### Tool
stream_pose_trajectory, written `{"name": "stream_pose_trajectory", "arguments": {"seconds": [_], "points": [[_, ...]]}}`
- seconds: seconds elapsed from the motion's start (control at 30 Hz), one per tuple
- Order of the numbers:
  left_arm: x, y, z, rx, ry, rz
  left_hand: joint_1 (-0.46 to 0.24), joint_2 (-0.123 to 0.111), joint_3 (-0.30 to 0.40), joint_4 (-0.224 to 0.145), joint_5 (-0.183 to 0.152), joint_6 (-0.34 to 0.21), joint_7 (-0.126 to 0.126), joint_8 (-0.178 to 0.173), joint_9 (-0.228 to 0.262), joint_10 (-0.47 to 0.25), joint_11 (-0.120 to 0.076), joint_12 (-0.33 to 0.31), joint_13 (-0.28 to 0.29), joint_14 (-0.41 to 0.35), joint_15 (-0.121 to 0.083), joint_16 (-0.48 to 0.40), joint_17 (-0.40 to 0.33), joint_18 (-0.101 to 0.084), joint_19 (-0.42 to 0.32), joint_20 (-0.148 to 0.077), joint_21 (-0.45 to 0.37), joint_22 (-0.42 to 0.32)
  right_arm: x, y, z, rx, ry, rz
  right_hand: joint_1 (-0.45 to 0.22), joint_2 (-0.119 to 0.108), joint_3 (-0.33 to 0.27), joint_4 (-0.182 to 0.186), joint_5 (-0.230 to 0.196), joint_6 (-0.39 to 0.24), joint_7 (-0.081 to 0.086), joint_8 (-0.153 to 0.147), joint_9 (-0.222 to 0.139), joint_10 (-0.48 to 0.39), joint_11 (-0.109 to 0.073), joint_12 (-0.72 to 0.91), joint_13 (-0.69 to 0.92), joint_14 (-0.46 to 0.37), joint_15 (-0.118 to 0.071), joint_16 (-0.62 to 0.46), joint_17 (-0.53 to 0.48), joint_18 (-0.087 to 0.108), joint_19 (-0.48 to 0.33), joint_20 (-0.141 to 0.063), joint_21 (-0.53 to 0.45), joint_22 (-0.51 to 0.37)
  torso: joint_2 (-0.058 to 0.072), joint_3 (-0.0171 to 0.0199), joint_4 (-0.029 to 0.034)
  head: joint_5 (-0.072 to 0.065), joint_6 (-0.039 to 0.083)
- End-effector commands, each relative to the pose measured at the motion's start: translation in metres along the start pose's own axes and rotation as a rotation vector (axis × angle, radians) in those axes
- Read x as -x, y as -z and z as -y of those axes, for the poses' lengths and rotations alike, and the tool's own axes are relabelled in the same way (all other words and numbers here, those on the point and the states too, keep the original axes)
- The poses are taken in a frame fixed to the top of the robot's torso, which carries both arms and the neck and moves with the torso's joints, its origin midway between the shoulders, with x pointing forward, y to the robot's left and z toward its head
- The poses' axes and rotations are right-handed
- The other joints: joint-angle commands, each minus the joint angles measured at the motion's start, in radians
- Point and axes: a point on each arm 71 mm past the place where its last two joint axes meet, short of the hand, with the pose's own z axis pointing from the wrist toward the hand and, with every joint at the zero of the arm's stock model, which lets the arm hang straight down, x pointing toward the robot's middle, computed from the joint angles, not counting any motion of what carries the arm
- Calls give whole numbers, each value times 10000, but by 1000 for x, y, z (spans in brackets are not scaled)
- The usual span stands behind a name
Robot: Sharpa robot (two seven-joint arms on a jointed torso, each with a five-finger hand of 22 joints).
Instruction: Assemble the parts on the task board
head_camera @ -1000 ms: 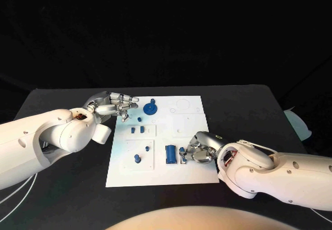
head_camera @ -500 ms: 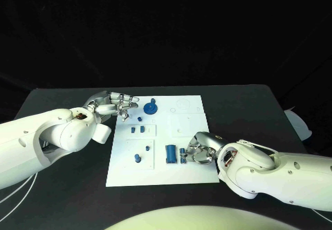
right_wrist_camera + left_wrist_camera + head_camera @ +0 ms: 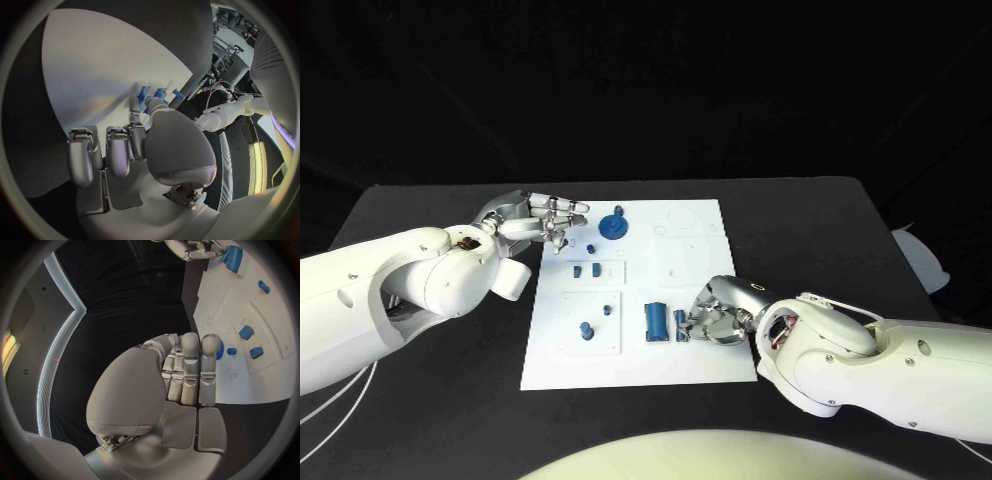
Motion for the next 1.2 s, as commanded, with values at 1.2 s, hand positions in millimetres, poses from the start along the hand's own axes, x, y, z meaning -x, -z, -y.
{"name": "stream_pose_trajectory", "arguments": {"seconds": [1.2], "points": [[-1, 0, 1, -70, -10, -162, 88, -32, 112, -91, 24, -6, 69, 23, -28, -68, 3, 54, 16, -53, -4, -31, -32, 144, -58, -15, 40, 45, 8, 4, 1, 2656, 524, 1008, 1671, -1640, 7106, -1931, 477, -1157, 963, -1556, -1956, -181, 790, -596, 803, 891, 559, -145, 1869, -50, 685, 417, -281, 2420, 1, 6, 7, 37, 5]]}}
